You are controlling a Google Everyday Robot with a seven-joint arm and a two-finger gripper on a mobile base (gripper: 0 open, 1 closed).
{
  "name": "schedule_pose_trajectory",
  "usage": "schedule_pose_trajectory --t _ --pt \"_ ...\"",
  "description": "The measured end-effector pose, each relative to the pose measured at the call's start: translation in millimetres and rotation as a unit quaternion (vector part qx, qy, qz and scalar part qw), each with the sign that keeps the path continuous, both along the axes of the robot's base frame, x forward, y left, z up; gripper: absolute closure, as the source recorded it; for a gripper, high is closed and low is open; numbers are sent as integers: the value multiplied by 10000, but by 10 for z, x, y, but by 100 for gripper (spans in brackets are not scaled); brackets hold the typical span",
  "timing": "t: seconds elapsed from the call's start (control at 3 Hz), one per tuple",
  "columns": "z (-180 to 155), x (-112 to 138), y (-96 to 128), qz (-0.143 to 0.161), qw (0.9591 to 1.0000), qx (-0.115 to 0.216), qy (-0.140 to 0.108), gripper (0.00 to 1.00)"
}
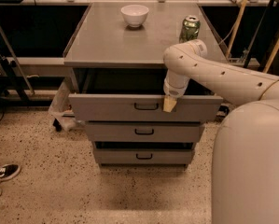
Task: Open top drawer
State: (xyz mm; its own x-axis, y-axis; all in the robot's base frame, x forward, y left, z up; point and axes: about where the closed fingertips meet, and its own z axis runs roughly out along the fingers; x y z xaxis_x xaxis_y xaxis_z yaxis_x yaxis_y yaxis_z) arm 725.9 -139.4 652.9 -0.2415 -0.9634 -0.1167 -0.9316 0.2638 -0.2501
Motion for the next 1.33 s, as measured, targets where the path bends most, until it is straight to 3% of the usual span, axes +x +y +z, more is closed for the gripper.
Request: schedule_pose_trajectory --t 1.33 --pt "-14 -215 -2 -49 10000 24 -52 100"
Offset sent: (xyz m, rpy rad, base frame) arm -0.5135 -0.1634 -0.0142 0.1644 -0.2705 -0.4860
